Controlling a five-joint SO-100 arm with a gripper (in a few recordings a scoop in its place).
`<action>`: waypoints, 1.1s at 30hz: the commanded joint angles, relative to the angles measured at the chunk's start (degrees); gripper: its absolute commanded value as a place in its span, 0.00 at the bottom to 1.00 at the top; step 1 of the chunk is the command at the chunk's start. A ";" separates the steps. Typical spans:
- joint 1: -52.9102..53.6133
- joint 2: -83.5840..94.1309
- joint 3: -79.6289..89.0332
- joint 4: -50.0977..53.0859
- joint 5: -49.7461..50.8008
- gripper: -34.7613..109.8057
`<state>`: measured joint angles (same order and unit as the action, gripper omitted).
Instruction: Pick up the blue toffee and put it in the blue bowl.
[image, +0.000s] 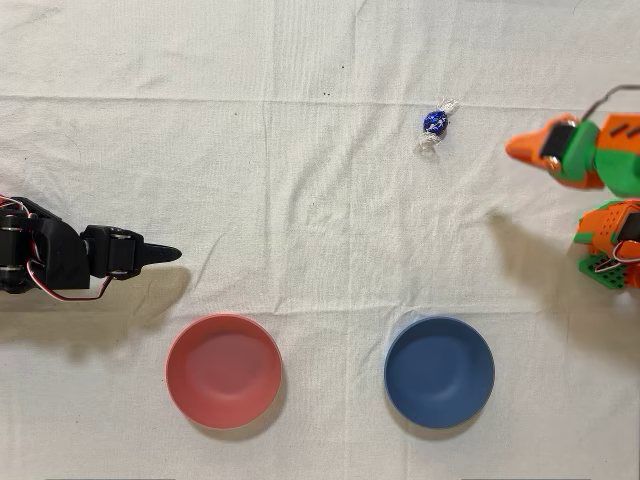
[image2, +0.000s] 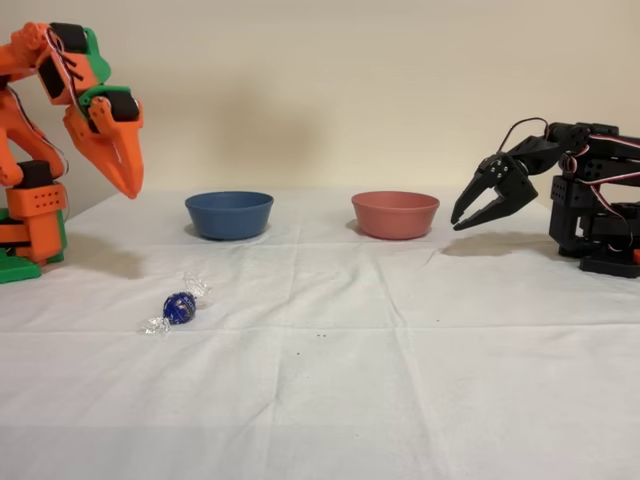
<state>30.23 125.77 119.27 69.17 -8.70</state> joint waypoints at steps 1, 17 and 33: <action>4.57 -4.04 -5.54 -0.62 -2.37 0.24; 6.50 -20.30 -16.17 -0.53 5.89 0.24; 6.59 -28.92 -20.39 -4.57 9.84 0.42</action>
<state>36.65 95.98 102.83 64.60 0.00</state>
